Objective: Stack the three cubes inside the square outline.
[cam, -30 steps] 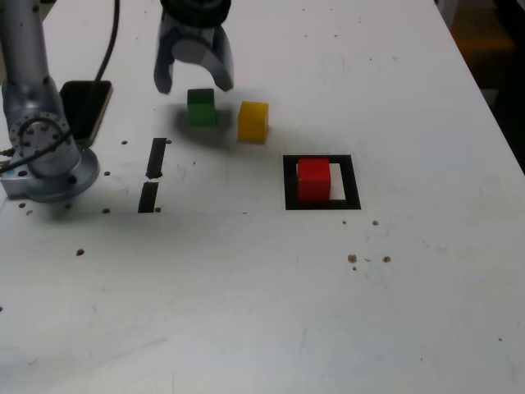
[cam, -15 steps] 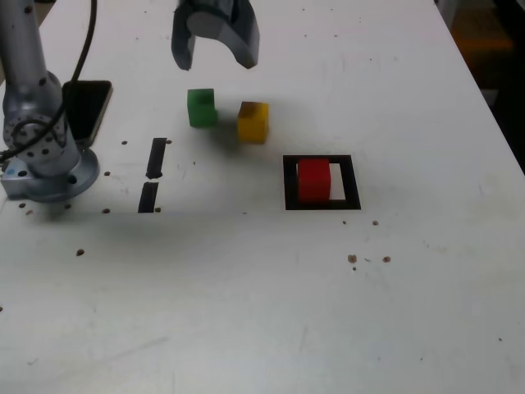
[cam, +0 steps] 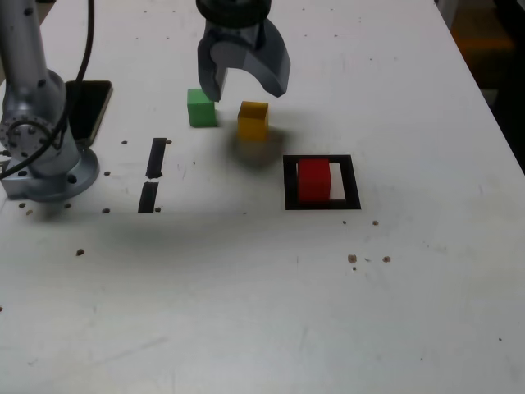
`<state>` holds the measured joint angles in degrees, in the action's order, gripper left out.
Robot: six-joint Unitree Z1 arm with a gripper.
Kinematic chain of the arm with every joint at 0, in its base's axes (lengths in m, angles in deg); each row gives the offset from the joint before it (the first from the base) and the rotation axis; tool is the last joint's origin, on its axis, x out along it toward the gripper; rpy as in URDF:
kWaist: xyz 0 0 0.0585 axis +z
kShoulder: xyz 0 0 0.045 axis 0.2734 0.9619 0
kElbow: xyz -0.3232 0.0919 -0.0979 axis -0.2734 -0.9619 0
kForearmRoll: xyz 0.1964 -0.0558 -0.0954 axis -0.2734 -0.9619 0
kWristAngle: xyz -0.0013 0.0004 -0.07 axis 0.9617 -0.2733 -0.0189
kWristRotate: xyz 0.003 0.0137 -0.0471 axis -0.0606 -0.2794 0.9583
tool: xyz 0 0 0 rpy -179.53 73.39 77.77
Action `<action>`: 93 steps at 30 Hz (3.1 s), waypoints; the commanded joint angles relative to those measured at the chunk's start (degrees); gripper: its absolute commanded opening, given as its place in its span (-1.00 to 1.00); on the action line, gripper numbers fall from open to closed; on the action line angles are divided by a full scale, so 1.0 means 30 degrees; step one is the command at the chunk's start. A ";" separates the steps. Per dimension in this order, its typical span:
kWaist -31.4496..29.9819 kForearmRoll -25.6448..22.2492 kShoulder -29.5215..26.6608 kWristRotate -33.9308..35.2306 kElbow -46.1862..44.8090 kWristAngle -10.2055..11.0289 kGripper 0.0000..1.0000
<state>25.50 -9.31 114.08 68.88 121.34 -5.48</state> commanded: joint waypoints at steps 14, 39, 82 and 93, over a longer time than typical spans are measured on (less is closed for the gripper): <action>0.0084 0.1424 0.1290 0.0017 -0.0724 -0.0639 0.70; 0.0279 0.4015 0.1939 0.0064 -0.2183 -0.0696 -0.01; -0.0340 0.1357 -0.0297 0.0562 -0.0312 -0.2073 -0.63; -0.3463 -0.0666 -0.0154 0.2983 0.2247 -0.2598 -0.63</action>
<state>16.00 -11.08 113.34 77.52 127.39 -13.15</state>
